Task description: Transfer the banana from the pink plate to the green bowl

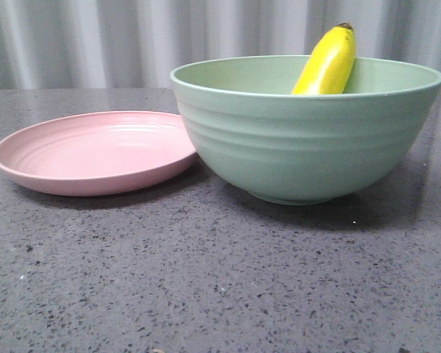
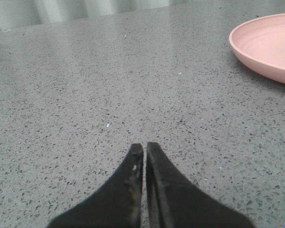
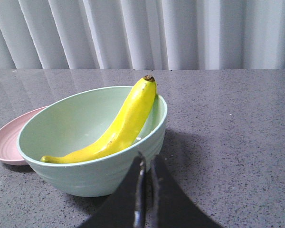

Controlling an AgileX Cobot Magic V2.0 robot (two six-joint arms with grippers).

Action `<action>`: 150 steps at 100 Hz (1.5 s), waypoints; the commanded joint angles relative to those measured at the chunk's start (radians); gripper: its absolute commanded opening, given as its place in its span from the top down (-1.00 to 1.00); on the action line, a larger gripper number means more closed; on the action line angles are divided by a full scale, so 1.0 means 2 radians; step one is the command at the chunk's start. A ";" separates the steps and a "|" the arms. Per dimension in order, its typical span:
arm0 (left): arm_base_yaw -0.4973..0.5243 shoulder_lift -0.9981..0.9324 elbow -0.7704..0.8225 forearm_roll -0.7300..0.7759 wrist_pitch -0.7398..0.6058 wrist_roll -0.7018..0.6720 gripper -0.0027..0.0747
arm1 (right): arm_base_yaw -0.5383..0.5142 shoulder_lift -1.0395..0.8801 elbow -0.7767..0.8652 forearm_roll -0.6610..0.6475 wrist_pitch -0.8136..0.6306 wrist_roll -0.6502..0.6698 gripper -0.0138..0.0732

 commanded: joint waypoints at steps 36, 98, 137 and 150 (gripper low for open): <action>0.002 -0.012 0.003 -0.002 -0.035 -0.004 0.98 | 0.000 0.005 -0.011 -0.004 -0.038 -0.003 0.83; 0.002 -0.012 0.003 -0.002 -0.035 -0.004 0.98 | -0.166 -0.007 0.181 -0.020 -0.356 -0.002 0.83; 0.002 -0.012 0.003 -0.002 -0.035 -0.004 0.98 | -0.191 -0.048 0.184 -0.029 -0.111 -0.002 0.83; 0.002 -0.012 0.003 -0.002 -0.035 -0.004 0.98 | -0.191 -0.048 0.184 -0.029 -0.063 -0.002 0.83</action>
